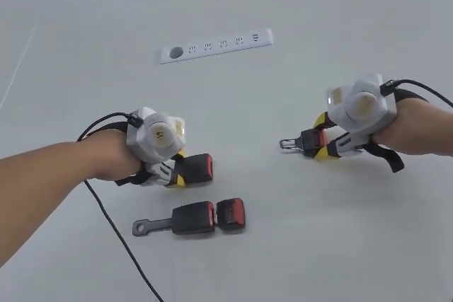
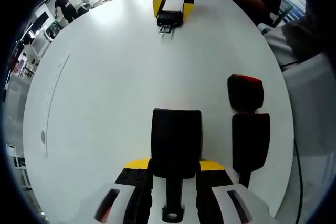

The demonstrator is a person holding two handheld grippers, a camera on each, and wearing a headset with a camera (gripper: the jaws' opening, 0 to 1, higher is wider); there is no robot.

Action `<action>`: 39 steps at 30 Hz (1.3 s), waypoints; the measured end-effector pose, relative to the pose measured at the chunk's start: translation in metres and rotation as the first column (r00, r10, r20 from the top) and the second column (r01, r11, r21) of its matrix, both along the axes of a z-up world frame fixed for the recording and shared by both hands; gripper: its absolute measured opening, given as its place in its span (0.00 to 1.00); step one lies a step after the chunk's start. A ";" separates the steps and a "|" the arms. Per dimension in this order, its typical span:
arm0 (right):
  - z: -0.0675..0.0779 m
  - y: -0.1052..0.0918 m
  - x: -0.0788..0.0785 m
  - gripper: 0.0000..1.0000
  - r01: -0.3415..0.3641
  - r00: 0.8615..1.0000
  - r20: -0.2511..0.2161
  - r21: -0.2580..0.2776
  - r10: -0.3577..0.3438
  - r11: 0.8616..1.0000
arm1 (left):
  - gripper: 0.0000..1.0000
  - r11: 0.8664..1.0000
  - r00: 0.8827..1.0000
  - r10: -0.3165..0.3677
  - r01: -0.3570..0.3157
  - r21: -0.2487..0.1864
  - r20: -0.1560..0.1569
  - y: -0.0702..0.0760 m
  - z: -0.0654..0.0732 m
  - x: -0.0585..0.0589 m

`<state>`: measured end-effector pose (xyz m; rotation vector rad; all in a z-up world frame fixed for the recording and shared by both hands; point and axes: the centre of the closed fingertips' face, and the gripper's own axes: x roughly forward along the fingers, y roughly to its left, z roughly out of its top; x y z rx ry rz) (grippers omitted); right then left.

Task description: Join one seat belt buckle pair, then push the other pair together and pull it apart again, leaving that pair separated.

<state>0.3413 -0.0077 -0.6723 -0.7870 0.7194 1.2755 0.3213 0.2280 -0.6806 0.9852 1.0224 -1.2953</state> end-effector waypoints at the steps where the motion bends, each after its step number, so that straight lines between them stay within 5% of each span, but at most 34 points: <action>1: 0.000 0.004 -0.002 0.32 -0.006 1.000 0.008 -0.002 0.006 1.000 | 0.32 1.000 1.000 -0.001 0.001 0.002 0.000 0.000 0.000 0.000; 15: -0.001 0.060 -0.010 0.32 -0.028 1.000 0.011 0.063 0.027 0.998 | 0.32 1.000 1.000 -0.001 0.001 0.002 0.003 0.002 -0.001 0.000; 23: -0.004 0.089 -0.009 0.32 -0.042 0.998 0.058 0.056 0.039 0.998 | 0.31 1.000 1.000 0.005 -0.005 -0.006 0.006 0.002 -0.004 0.001; 39: -0.005 0.134 -0.012 0.32 -0.058 0.996 0.068 0.058 0.054 0.997 | 0.31 1.000 1.000 0.013 -0.013 -0.008 0.005 0.002 -0.006 0.002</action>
